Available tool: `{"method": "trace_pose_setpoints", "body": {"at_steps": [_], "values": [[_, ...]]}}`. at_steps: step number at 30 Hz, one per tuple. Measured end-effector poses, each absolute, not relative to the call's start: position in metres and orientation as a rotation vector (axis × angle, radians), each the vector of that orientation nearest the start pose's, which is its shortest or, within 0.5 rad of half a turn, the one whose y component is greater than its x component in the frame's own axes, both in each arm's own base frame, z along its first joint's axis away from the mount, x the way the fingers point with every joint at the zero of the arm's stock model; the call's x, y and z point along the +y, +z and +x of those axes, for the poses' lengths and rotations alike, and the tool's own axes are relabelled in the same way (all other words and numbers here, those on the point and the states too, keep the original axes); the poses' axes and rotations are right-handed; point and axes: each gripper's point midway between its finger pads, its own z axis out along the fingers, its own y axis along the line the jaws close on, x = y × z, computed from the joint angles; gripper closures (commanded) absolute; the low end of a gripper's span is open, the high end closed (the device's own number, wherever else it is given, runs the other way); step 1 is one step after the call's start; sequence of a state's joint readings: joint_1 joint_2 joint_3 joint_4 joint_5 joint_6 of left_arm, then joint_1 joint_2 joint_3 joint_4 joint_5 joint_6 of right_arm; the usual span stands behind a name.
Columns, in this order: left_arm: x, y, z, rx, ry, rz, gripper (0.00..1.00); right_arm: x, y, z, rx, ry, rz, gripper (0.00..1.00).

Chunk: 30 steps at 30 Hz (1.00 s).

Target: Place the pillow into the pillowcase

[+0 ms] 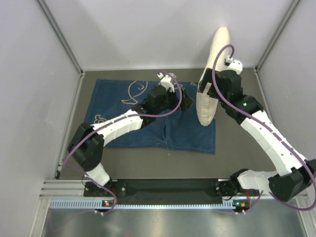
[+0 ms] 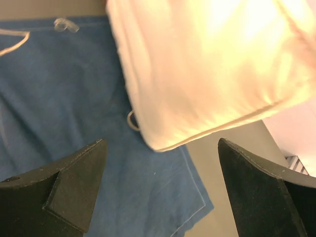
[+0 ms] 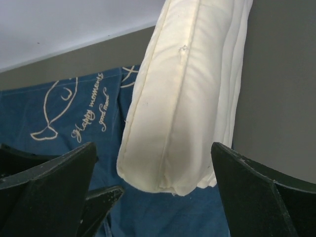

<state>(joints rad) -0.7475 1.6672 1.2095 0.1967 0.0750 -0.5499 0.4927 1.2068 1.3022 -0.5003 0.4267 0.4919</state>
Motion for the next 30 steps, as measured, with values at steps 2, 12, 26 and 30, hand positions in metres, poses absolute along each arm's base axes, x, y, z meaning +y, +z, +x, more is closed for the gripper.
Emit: {"method": "trace_pose_setpoints", "body": {"at_steps": [2,12,26,30], "values": [[-0.387,0.228,0.355,1.896,-0.973,0.266,0.01,0.131,0.310,0.358,1.953,0.222,0.264,0.00],[-0.416,0.227,0.326,1.781,-0.942,0.377,0.01,0.125,0.270,0.369,2.097,0.054,0.297,0.57],[-0.443,0.207,0.305,1.629,-0.818,0.461,0.01,0.091,0.315,0.363,2.059,0.017,0.381,1.00],[-0.460,0.218,0.298,1.578,-0.791,0.488,0.01,0.088,0.344,0.356,2.022,0.042,0.391,1.00]]}}
